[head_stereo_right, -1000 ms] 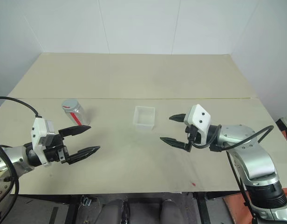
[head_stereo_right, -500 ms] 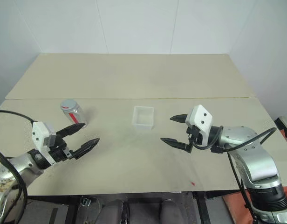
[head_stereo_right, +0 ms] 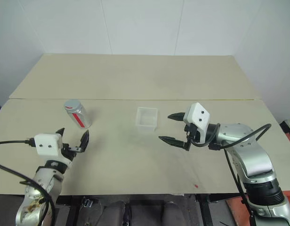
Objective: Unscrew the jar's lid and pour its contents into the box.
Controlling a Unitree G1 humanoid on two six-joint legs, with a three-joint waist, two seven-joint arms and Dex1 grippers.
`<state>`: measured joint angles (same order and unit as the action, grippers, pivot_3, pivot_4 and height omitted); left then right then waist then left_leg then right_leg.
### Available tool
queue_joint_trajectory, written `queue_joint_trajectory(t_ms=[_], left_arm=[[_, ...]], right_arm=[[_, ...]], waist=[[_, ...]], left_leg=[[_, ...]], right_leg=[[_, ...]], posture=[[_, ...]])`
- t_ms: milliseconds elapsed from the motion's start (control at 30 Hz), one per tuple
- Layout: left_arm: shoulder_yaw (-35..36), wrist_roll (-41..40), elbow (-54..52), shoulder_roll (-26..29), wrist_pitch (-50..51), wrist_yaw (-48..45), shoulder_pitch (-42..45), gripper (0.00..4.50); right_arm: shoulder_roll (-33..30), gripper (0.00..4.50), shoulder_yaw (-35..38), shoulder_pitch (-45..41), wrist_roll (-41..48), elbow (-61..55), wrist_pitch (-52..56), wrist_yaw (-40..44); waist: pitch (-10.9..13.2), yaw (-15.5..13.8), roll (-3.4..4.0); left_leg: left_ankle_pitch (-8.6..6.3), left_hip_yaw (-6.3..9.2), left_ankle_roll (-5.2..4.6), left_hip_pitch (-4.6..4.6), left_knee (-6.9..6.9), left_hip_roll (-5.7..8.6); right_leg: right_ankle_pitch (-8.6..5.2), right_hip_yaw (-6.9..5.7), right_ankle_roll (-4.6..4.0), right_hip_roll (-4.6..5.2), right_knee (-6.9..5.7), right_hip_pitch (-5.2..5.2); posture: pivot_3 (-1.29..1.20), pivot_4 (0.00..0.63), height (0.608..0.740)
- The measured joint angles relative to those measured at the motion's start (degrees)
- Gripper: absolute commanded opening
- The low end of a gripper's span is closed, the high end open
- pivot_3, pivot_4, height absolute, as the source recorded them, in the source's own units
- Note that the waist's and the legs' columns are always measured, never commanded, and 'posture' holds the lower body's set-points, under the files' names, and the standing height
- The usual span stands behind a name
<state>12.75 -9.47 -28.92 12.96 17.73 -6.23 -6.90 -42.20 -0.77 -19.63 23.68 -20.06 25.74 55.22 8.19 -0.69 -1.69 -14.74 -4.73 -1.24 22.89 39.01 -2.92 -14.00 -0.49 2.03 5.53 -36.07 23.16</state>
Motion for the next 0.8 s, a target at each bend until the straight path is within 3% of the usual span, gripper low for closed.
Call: queue_joint_trajectory(t_ms=[800], left_arm=[[0.8, 1.8, 17.3, -1.2, -0.9, 3.4, 12.5, 4.50]], right_arm=[[-0.5, 4.49, 1.4, 0.4, 0.2, -2.4, 0.0, -0.7]], waist=[[0.0, 0.0, 0.00]], left_leg=[[-0.02, 0.00, -0.03, 0.03, 0.01, -0.01]], right_leg=[[0.01, -0.03, 0.02, 0.01, 0.00, 0.02]], posture=[[0.00, 0.150, 0.740]])
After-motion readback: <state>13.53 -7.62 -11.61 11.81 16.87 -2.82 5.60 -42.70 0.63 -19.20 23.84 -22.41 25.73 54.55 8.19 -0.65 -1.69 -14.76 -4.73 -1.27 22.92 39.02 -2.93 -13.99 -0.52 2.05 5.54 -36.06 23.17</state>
